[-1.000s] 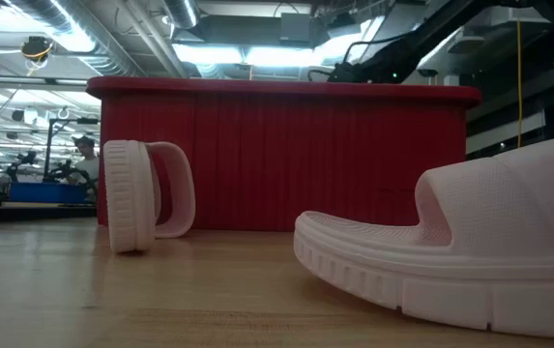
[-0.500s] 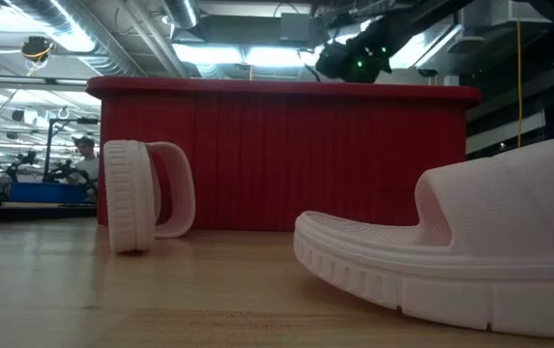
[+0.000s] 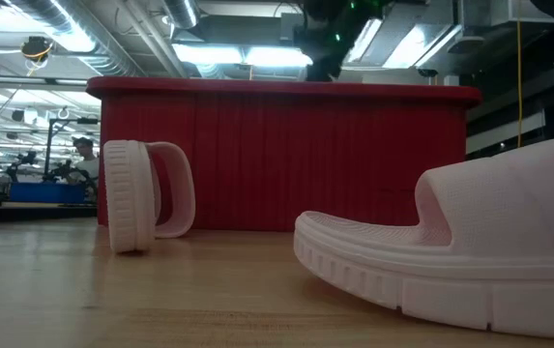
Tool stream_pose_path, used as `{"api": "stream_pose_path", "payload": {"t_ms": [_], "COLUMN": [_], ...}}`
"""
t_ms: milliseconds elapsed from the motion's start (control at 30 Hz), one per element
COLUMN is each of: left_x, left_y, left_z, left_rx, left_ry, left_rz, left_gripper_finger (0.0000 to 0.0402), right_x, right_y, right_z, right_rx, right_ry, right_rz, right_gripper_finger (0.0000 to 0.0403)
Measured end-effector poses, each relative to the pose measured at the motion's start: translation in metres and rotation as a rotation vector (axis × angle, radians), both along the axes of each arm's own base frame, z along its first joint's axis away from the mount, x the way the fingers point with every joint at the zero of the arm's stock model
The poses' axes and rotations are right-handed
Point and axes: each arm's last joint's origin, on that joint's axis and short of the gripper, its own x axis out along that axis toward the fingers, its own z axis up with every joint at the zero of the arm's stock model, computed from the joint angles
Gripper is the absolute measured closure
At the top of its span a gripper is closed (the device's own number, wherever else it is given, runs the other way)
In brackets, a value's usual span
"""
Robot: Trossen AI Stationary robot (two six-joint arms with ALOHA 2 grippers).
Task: Pick and place slides into bin
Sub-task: Put the right pink slide into the red bin
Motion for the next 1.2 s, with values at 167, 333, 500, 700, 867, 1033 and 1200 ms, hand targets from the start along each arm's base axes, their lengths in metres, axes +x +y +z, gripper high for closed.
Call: {"api": "stream_pose_path", "payload": {"t_ms": [167, 333, 500, 700, 867, 1033, 1200], "left_x": [-0.005, -0.008, -0.009, -0.009, -0.008, -0.008, -0.002], "left_y": [-0.006, -0.013, -0.02, -0.03, -0.043, -0.049, -0.06], "left_z": [0.0, -0.005, -0.014, -0.021, -0.025, -0.026, -0.03], "left_rx": [-0.009, -0.038, -0.067, -0.087, -0.09, -0.086, -0.081], "left_ry": [0.02, 0.094, 0.183, 0.259, 0.294, 0.298, 0.309], "left_rz": [-0.1, -0.253, -0.342, -0.402, -0.482, -0.505, -0.496], "left_gripper_finger": [0.0316, 0.0316, 0.0324, 0.0376, 0.0398, 0.04, 0.04], "right_x": [0.012, 0.021, 0.028, 0.028, 0.021, 0.012, 0.003], "right_y": [0.035, 0.075, 0.116, 0.168, 0.214, 0.257, 0.295], "right_z": [0.027, 0.047, 0.055, 0.049, 0.044, 0.04, 0.043], "right_rx": [-0.022, -0.009, -0.01, -0.074, -0.004, 0.059, 0.102], "right_ry": [-0.045, -0.088, -0.093, 0.006, 0.054, 0.081, 0.056], "right_rz": [0.091, 0.168, 0.245, 0.174, 0.187, 0.21, 0.256], "right_gripper_finger": [0.0398, 0.0391, 0.0399, 0.0394, 0.0398, 0.0392, 0.0399]}}
